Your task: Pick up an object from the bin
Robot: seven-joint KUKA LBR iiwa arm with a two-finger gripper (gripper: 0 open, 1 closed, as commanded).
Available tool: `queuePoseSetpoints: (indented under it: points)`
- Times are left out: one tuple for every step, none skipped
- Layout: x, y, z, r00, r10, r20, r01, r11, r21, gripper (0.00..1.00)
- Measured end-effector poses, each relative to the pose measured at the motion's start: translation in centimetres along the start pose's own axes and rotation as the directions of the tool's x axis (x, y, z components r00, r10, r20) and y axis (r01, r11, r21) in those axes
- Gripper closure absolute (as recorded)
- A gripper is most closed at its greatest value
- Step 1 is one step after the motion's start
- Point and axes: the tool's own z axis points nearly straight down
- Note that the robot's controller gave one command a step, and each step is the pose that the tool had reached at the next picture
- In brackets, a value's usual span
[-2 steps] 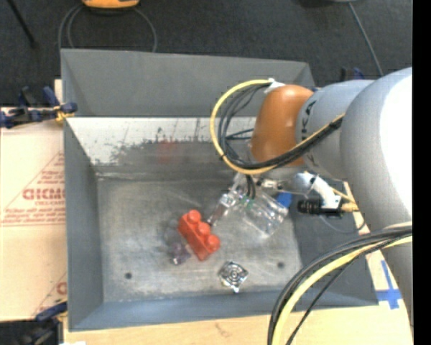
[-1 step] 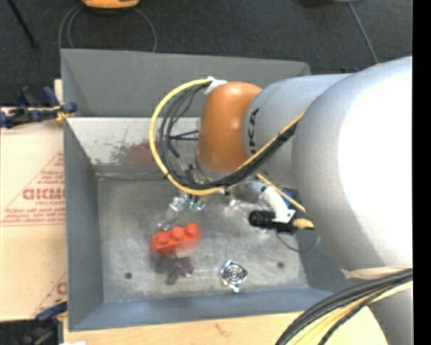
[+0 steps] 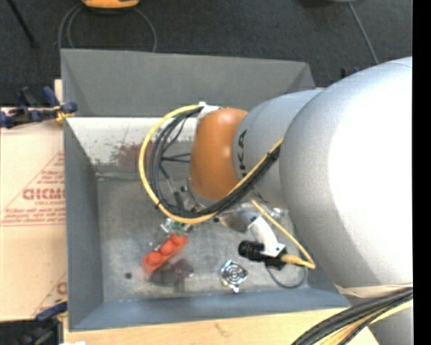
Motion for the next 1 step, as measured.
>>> queuePoseSetpoints:
  points:
    - [0.64,-1.13,4.08,0.977,-0.212,0.011,0.212,0.977,-0.006,0.0]
